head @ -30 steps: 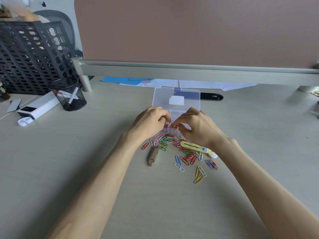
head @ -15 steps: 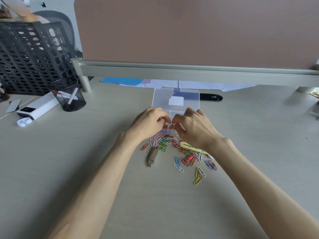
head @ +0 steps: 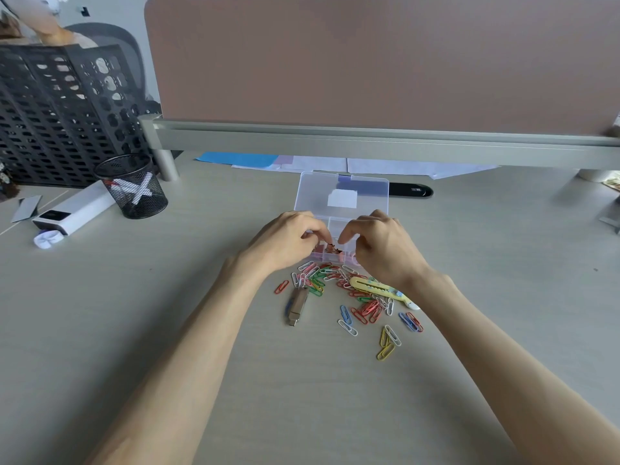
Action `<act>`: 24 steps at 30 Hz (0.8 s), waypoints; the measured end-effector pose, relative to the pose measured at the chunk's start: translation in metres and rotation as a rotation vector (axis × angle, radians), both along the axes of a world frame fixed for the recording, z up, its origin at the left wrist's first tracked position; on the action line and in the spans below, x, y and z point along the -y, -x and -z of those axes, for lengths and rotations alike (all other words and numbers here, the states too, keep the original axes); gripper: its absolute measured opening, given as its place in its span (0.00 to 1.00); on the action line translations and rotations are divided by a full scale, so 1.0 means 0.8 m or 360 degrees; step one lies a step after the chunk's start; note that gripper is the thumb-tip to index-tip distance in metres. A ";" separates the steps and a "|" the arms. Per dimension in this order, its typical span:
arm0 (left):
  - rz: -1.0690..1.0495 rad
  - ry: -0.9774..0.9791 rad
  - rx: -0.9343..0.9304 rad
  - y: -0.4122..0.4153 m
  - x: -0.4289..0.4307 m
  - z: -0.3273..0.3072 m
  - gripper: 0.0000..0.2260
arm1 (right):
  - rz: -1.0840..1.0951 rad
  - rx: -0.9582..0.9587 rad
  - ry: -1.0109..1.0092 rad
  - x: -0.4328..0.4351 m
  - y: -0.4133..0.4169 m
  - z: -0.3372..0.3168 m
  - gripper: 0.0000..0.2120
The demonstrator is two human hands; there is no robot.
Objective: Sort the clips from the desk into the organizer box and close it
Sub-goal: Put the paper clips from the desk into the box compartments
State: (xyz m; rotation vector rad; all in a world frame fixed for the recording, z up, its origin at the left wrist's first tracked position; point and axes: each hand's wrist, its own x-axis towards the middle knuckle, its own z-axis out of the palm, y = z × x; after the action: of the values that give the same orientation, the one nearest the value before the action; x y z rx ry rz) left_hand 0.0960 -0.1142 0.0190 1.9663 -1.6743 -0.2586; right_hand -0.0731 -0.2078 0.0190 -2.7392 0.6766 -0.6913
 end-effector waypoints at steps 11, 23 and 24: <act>-0.0121 0.0170 -0.0118 0.014 -0.027 -0.006 0.15 | -0.0007 0.0055 0.0061 -0.003 0.021 -0.007 0.20; -0.0540 -0.0284 0.0166 0.055 -0.113 0.011 0.19 | 0.0242 0.0370 -0.0191 -0.037 0.090 0.026 0.18; -0.0560 -0.0267 0.0165 0.059 -0.116 0.013 0.18 | 0.0247 0.0358 -0.0190 -0.040 0.095 0.030 0.18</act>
State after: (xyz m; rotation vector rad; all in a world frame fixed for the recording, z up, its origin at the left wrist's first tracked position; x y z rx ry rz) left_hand 0.0484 -0.0215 0.0085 2.3930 -1.3700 -0.1718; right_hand -0.1489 -0.1759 -0.0053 -2.4716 0.8534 -0.9436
